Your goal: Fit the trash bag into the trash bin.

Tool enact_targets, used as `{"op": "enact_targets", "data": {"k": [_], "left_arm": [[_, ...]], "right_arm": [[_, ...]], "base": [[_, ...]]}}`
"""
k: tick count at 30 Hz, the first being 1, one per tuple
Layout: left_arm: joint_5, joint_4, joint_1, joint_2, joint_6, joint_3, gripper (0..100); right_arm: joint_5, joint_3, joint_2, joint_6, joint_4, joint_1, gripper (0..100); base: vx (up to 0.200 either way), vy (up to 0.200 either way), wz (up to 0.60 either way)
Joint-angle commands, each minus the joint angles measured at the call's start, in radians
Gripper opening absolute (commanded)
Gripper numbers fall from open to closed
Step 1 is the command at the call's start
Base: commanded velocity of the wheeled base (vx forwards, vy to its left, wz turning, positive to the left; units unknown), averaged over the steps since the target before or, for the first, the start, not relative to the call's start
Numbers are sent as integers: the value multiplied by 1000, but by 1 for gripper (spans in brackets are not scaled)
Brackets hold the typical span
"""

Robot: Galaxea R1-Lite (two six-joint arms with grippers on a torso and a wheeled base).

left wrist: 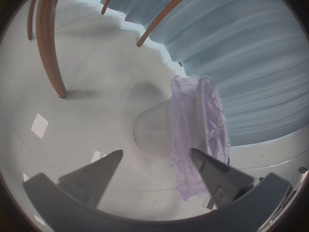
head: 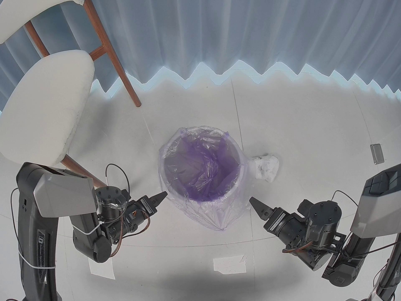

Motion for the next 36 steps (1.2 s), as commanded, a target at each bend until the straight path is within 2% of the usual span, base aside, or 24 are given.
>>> {"op": "enact_targets", "data": {"k": [1,7,12,15,16,20,25,30,33,36], "left_arm": [[2,-5,1,42,8,-27,0],[0,-5,11,49,5,-79,0],[5,6,16,135,19,-170,0],[29,23,21,181,32,-214,0],[63,37,21,218,52,-254,0],[74,57,28,250,72,-346,0],[108,117,30,264,105,-382,0],[178,252,27,255,103,-446,0],[192,278,28,255,100,-466,0],[193,247,27,255,100,-454,0]], "right_arm": [[0,3,-3,1,-18,0,100],[0,1,-1,-1,-18,-4,100],[0,6,-4,-1,-18,-6,100],[0,6,-4,-1,-18,-6,100],[0,7,-4,-1,-18,-7,100],[0,16,-4,9,-18,-21,100],[0,27,-9,5,-18,-41,100],[0,29,-3,5,-18,-69,100],[6,21,5,5,-18,-127,100],[52,-25,48,4,-15,-237,100]], "base": [[0,0,0],[0,0,0],[0,0,0],[0,0,0],[0,0,0],[0,0,0],[0,0,0],[0,0,0],[0,0,0],[0,0,0]]}}
